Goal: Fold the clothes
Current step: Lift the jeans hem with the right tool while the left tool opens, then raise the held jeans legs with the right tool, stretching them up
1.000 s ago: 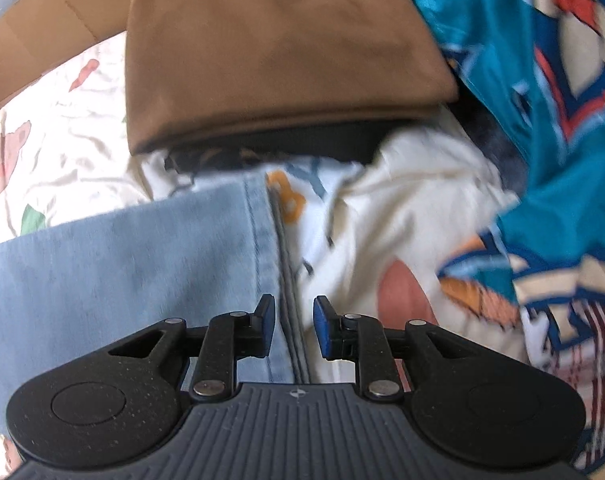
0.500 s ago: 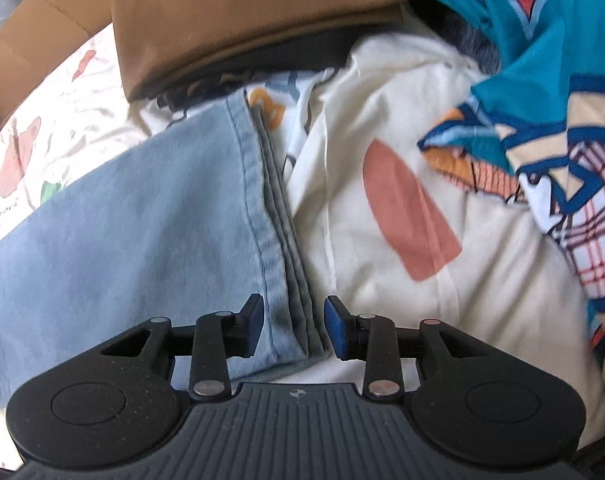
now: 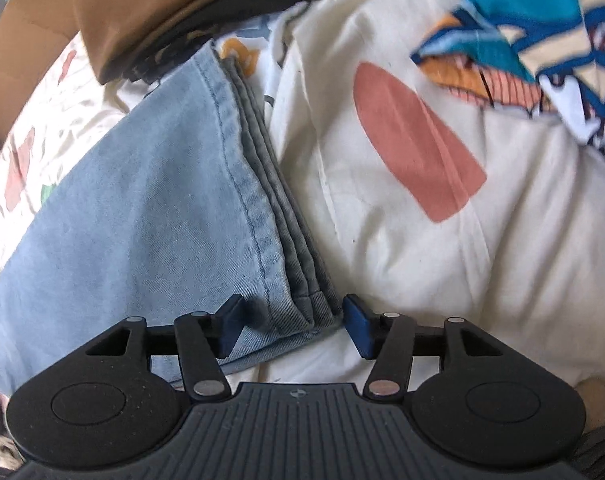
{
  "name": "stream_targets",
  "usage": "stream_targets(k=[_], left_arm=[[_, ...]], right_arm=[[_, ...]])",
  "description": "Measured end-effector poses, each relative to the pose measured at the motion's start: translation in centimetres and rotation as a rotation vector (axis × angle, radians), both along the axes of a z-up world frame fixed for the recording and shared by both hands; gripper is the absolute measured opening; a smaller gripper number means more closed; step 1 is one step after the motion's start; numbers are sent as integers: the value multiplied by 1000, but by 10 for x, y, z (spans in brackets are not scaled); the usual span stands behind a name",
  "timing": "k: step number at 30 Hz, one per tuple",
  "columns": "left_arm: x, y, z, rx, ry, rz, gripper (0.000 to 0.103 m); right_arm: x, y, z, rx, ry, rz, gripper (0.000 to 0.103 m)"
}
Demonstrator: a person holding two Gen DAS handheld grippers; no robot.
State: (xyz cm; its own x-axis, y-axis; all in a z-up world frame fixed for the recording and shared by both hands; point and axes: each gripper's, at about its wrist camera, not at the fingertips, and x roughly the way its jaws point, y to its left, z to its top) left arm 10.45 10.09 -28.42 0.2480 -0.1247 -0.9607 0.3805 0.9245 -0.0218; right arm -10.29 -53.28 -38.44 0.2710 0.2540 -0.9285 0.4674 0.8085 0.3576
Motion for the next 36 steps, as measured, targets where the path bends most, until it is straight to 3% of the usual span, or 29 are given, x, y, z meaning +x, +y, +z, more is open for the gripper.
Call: stream_targets(k=[12,17,22,26,30,36], left_arm=[[-25,-3,12,1,17,37,66],[-27,-6,15,-4,11,35,66],[-30,-4,15,-9,14,49,66],[-33,-2,16,7,15,47,66],[-36,2,26,-9,-15,78,66],[-43,1,24,-26,2,92,66]], right_arm=[[-30,-30,10,305,-123,-211,58],[-37,-36,-5,397,-117,-303,58],[-30,-30,-27,406,-93,-322,58],[-25,-31,-27,433,-162,-312,58],[-18,-31,-16,476,-239,-227,58],[5,-31,-20,474,-210,-140,58]])
